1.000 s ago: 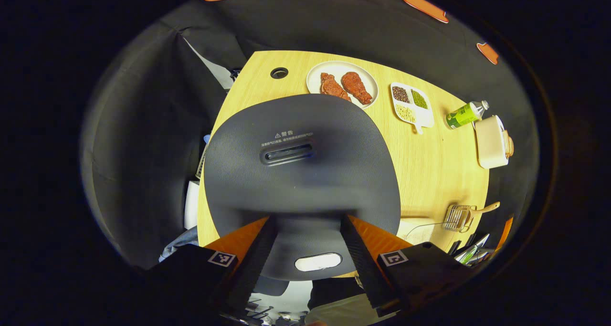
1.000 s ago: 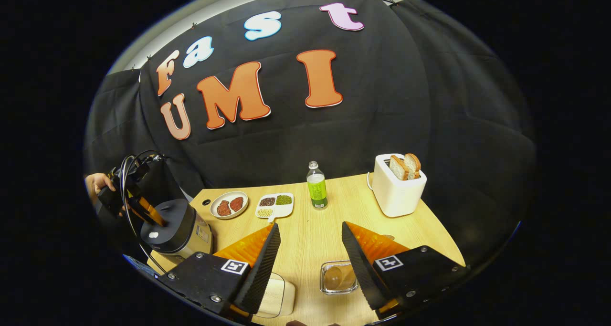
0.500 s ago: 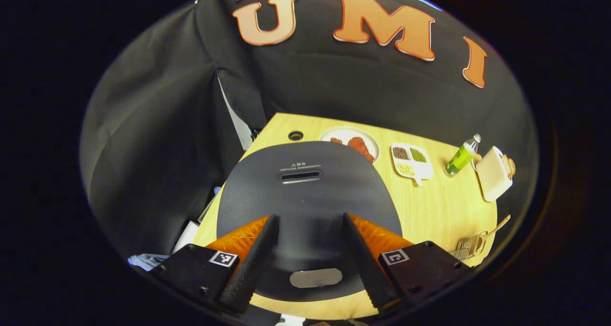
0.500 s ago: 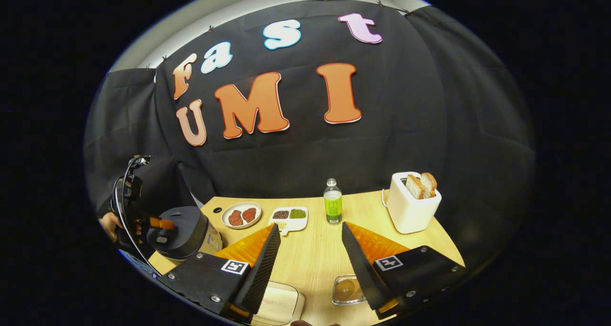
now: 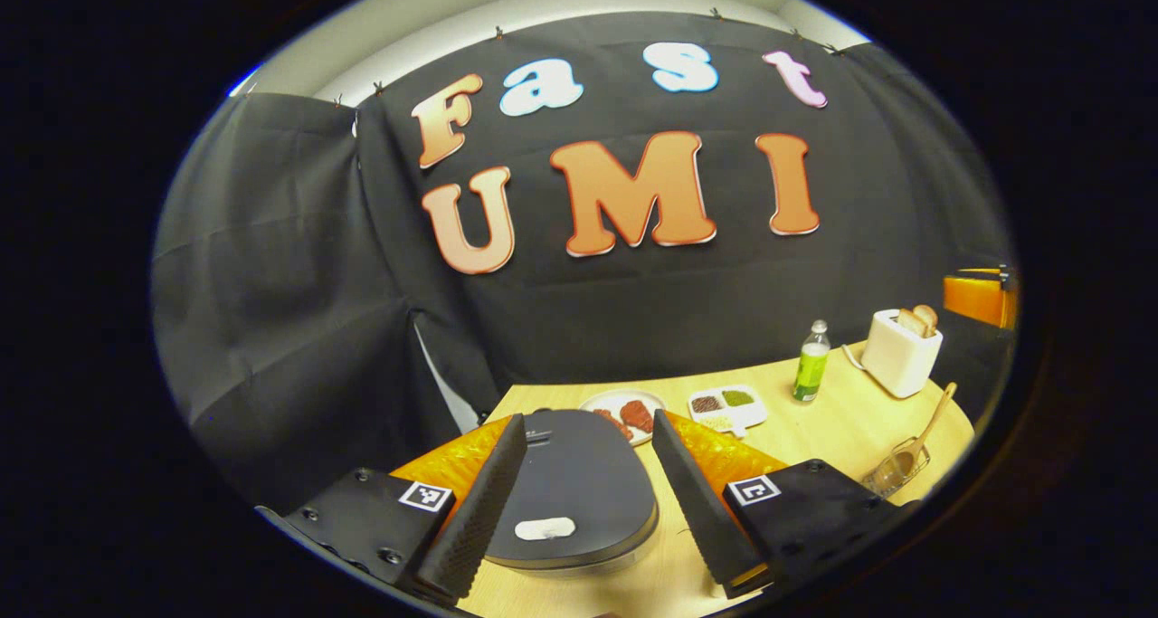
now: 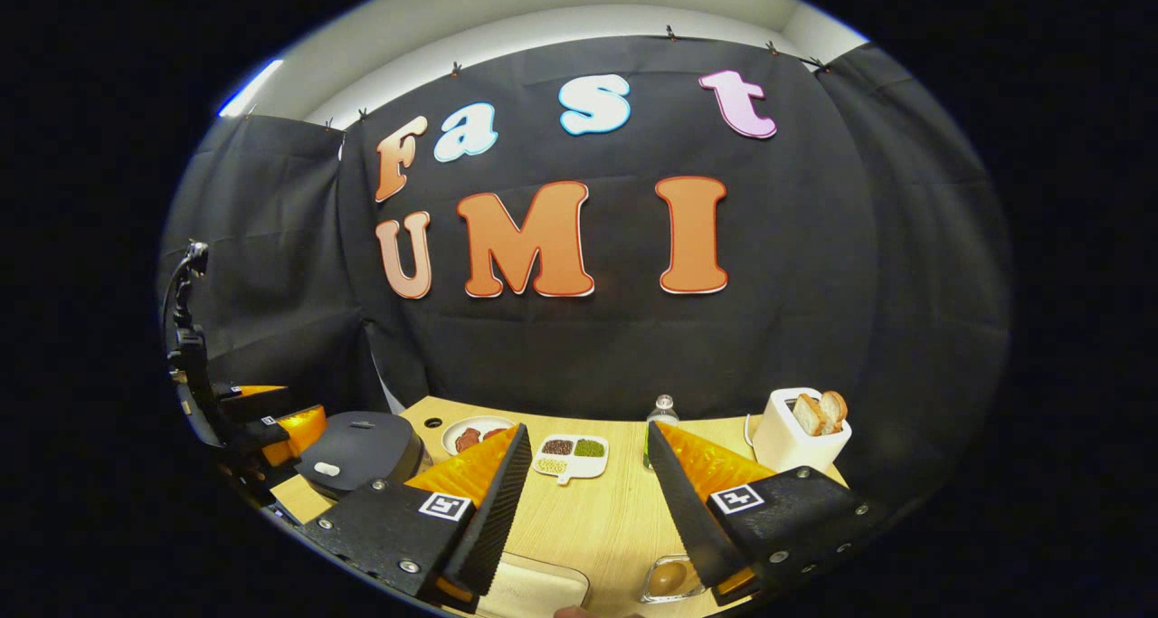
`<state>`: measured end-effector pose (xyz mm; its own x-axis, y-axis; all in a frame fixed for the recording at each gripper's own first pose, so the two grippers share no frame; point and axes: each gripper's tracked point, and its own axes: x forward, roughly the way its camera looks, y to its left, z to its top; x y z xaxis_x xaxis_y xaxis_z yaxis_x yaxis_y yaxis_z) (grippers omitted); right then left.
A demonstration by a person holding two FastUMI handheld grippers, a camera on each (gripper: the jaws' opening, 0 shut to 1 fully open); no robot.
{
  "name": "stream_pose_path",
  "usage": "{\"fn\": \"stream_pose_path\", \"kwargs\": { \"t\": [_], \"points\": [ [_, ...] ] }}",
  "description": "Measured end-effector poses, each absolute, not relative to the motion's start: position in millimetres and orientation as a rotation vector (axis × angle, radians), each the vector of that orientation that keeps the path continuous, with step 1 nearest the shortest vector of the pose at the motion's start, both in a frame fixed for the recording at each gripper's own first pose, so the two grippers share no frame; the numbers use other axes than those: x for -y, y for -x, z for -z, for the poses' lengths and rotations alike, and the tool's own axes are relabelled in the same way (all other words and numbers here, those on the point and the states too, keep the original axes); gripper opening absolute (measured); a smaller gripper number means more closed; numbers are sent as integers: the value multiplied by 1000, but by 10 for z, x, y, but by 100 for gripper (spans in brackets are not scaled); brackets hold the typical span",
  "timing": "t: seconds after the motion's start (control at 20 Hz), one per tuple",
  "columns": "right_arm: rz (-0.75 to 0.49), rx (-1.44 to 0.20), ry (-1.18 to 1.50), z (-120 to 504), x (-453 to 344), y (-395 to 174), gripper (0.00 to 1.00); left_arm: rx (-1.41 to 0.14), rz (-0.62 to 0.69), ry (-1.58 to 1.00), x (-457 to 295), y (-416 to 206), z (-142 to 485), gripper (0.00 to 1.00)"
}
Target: Close the left gripper, press the button to open the rice cooker; take a wooden spoon from the chopstick holder with the right hand, scoop a spoonful of rice and pour it into the rice cooker, then put the wooden spoon back into the chopstick holder.
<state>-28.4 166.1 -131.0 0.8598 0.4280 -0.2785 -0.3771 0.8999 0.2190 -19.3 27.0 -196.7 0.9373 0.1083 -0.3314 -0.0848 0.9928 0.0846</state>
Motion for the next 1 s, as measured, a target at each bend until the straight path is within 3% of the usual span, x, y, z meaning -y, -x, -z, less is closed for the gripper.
{"fn": "stream_pose_path", "kwargs": {
  "t": [0.15, 0.2, 0.25, 0.7, 0.85, 0.9, 0.95, 1.0],
  "points": [
    [-436, -268, -160, 1110, -1693, 270, 81, -259, -89, -38, -216, 220, 1591, 100],
    [-435, -249, -152, 1063, -1669, 260, 81, -227, -86, -37, -198, 228, 1465, 100],
    [-436, -231, -142, 1015, -1665, 251, 81, -193, -83, -39, -178, 244, 1354, 87],
    [-417, -120, -123, 689, -1561, 249, 81, -49, -63, -11, -28, 318, 915, 87],
    [-408, -92, -105, 635, -1572, 272, 81, -42, -80, -2, -79, 346, 860, 100],
    [-412, -92, -103, 629, -1594, 288, 81, -35, -78, -3, -73, 352, 830, 100],
    [-416, -93, -104, 618, -1607, 303, 72, -27, -78, -5, -63, 353, 800, 95],
    [-419, -90, -109, 584, -1615, 306, 72, -22, -75, -6, -55, 356, 775, 95]
  ]
}}
